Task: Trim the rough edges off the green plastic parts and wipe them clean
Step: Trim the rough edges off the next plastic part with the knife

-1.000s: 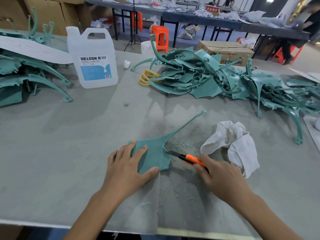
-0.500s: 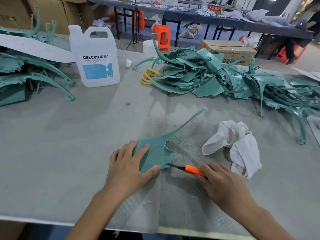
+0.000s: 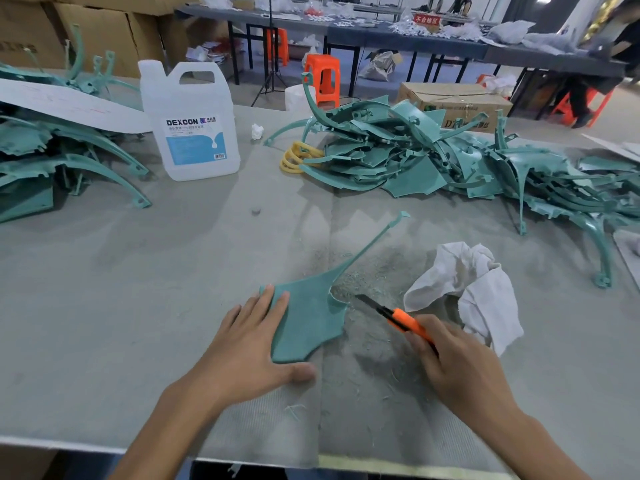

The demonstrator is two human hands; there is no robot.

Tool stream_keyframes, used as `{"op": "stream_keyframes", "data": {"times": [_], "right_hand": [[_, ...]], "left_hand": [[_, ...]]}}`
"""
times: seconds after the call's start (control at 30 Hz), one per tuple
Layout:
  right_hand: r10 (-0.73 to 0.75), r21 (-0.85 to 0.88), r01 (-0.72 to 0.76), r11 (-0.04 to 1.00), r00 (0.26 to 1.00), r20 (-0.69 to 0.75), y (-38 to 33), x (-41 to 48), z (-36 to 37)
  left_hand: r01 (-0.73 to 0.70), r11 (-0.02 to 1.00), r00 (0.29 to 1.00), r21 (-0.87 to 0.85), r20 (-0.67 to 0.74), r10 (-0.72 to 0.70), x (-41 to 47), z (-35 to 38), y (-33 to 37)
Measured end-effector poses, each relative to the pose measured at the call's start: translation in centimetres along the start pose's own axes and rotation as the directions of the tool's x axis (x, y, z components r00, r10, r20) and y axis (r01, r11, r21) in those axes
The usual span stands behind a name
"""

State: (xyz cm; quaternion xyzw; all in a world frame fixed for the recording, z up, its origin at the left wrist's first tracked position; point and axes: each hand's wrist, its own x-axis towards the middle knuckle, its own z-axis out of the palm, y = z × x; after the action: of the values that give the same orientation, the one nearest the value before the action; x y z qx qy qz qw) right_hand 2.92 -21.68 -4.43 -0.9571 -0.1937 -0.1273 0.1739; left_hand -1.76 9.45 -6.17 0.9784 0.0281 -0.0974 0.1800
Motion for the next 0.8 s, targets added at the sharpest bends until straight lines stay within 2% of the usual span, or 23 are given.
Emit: {"op": "stream_keyframes", "data": {"times": [0.1,0.2,0.33,0.47,0.57,0.67,0.8], "right_hand": [[0.042,0.045,-0.043,0.998,0.999,0.023,-0.1,-0.1,-0.2],[0.125,0.176,-0.132,0.975,0.991,0.052,-0.5,-0.3,-0.7],[0.139,0.387,-0.194,0.901,0.976,0.166,-2.3,-1.1,-0.7],[0.093,0.541,-0.228,0.81,0.96,0.265,-4.6,-1.3,-0.4],[0.083,0.582,-0.242,0.776,0.954,0.287,-5.5,-0.9,-0.4],[0.054,0.56,-0.215,0.8,0.956,0.289,-6.1,-0.4,-0.7],[0.019,0.494,-0.173,0.852,0.953,0.301,-7.1,0.0,-0.8]], "left_hand": [[-0.022,1.0,0.999,-0.008,-0.047,0.022,-0.8,-0.8,-0.5],[0.005,1.0,0.981,0.028,-0.195,0.001,-1.5,-1.6,0.4],[-0.067,0.996,0.87,-0.065,-0.493,0.027,-1.2,-1.5,1.9],[-0.174,0.976,0.778,-0.131,-0.626,0.055,-0.4,-1.8,2.6],[-0.192,0.978,0.795,-0.078,-0.597,0.108,0.1,-2.6,2.5],[-0.138,0.99,0.853,-0.022,-0.511,0.108,0.3,-3.2,2.6],[-0.119,0.993,0.876,0.026,-0.467,0.117,0.4,-3.5,2.6]]}}
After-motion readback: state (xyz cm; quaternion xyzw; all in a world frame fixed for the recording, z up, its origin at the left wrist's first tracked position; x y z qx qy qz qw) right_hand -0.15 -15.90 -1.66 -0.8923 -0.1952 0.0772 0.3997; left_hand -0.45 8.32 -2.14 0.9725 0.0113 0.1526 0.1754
